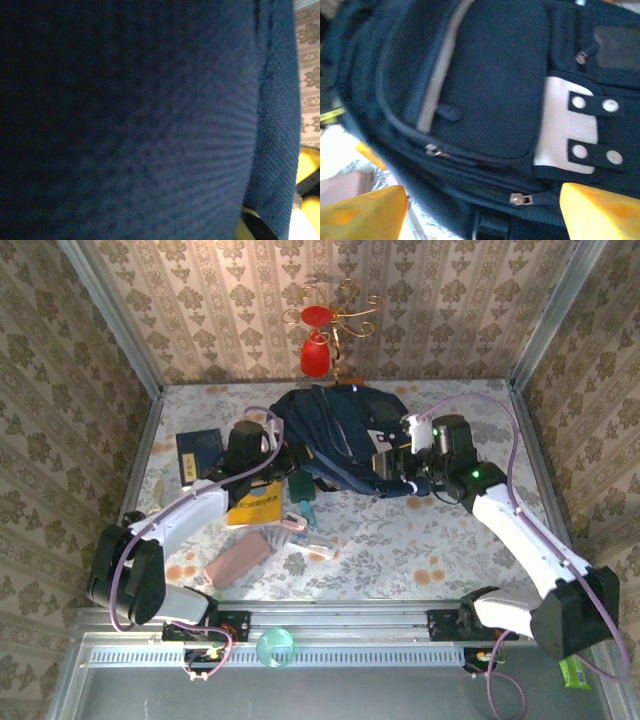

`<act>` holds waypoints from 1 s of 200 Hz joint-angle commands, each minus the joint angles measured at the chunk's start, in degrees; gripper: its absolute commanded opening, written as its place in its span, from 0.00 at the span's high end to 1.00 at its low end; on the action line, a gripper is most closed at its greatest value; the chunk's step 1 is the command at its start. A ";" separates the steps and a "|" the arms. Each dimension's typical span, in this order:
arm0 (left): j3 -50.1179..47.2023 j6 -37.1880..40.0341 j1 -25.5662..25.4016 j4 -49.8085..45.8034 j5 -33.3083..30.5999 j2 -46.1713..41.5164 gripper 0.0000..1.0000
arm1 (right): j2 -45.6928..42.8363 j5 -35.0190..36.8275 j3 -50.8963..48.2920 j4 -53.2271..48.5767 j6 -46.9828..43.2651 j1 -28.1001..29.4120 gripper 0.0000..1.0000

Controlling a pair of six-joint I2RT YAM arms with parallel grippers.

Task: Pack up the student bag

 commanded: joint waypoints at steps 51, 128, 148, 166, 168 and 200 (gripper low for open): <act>11.15 6.58 8.09 -12.99 13.50 1.04 1.00 | -2.99 1.74 -13.97 15.62 -31.74 3.71 0.11; 12.23 8.27 9.84 -16.26 13.24 2.83 1.00 | 1.18 8.74 -23.63 22.82 -41.71 7.38 0.14; 11.60 8.09 9.76 -15.82 13.24 2.79 1.00 | 4.71 11.38 -24.26 28.15 -43.62 8.12 0.19; 10.63 7.66 9.76 -14.97 13.11 2.85 1.00 | 8.35 12.27 -24.07 35.00 -43.57 8.79 0.30; 10.58 7.62 9.73 -14.89 13.11 2.92 1.00 | 8.77 12.30 -24.07 35.62 -43.63 8.87 0.31; 9.11 6.42 9.71 -13.11 11.98 3.90 1.00 | 11.31 13.62 -24.24 39.55 -44.69 10.30 0.62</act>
